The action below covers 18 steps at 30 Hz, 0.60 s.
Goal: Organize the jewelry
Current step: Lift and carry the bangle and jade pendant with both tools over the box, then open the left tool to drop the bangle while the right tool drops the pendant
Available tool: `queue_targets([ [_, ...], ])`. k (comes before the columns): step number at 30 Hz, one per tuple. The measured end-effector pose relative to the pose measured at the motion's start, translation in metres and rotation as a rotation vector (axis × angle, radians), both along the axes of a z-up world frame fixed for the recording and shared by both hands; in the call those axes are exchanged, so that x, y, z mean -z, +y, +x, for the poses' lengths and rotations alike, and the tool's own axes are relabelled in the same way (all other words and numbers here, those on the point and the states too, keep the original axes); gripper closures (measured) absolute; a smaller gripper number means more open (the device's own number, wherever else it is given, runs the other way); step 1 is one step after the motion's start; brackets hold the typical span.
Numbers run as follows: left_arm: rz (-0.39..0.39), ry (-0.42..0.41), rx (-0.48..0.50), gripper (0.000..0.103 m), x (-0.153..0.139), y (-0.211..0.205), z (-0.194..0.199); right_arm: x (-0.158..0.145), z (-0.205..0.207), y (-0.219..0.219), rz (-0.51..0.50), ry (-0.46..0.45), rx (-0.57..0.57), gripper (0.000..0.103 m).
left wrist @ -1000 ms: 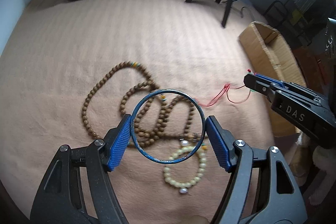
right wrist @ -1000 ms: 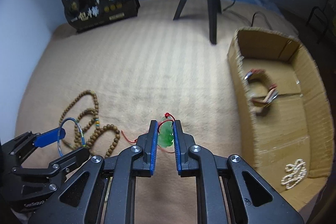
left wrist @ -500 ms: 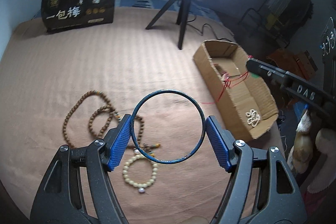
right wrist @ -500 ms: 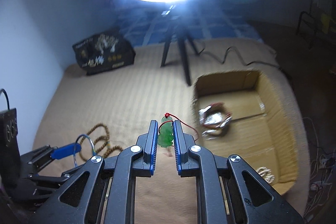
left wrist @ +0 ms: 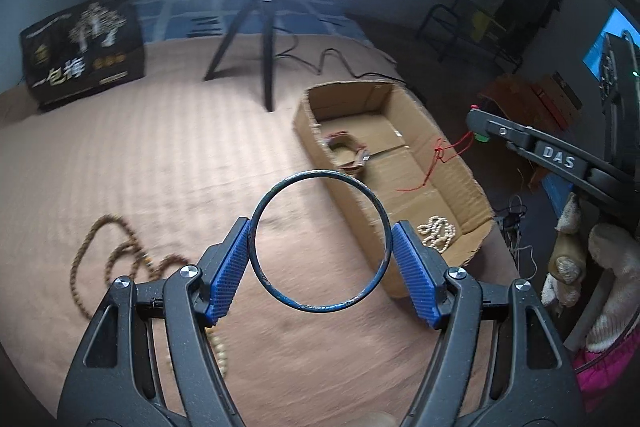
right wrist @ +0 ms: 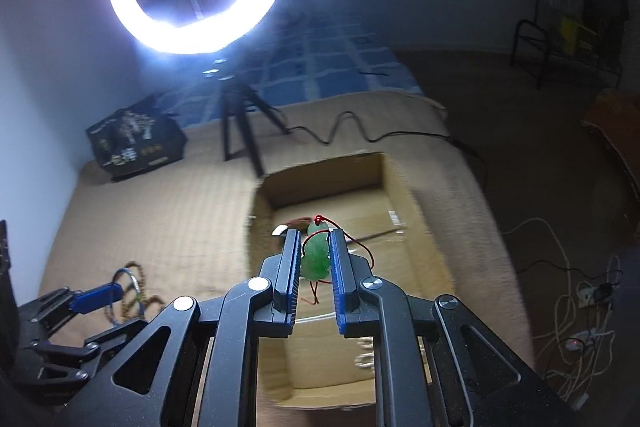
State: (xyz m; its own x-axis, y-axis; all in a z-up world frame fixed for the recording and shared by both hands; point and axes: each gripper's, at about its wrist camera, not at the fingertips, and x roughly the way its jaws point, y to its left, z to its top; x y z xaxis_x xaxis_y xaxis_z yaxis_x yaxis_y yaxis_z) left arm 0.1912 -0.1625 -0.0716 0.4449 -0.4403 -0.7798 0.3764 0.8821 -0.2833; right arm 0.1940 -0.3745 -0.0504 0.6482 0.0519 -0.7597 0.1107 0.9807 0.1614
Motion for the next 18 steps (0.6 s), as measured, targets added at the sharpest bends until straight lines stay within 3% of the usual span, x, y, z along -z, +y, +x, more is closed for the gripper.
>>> queue_targets([
  [18, -0.009, 0.027, 0.128, 0.03, 0.028, -0.098, 0.008, 0.03, 0.003, -0.051, 0.027, 0.062, 0.085, 0.09],
])
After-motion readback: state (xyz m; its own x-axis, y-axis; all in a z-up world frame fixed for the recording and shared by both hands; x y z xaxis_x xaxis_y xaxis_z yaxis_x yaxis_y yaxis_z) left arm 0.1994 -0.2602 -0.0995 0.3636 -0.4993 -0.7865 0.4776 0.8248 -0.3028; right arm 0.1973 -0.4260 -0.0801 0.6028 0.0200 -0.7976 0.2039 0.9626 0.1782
